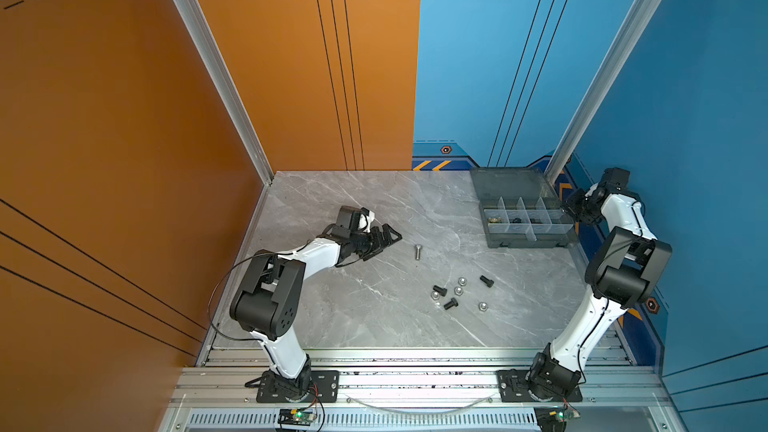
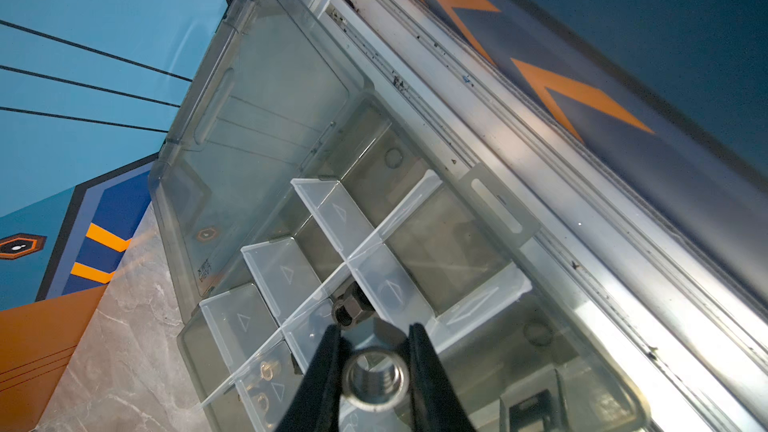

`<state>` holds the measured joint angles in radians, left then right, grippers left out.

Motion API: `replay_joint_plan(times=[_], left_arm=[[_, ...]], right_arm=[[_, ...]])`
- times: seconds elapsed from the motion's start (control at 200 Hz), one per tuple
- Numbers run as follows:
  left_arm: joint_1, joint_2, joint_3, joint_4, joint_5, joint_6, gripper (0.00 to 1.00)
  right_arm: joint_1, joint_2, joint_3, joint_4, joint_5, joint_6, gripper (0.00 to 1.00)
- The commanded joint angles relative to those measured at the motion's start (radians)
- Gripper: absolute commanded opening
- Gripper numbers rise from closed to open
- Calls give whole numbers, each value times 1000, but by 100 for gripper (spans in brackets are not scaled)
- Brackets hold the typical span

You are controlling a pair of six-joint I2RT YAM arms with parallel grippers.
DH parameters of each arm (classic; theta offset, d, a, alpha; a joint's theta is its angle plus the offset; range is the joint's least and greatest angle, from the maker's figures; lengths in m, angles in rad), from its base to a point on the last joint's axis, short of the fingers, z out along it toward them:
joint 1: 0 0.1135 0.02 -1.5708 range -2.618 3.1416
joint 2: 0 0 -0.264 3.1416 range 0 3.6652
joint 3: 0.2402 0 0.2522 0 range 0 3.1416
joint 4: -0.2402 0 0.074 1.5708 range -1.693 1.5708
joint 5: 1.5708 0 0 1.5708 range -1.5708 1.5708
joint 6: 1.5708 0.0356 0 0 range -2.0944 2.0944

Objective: Sort the screws and nuts into containers

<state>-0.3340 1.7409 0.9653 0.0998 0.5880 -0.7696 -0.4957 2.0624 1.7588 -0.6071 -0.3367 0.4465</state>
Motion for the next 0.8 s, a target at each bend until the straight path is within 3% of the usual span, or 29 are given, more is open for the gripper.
replay_joint_plan(times=[0.0, 0.641, 0.796], left_arm=[[-18, 21, 26, 48, -7, -45, 98], [-91, 43, 58, 42, -107, -189, 98], [-108, 71, 148, -10, -118, -209, 98]], right_arm=[[-1, -44, 19, 10, 27, 6, 7], [-23, -86, 18, -37, 90, -17, 8], [-27, -96, 14, -37, 79, -17, 8]])
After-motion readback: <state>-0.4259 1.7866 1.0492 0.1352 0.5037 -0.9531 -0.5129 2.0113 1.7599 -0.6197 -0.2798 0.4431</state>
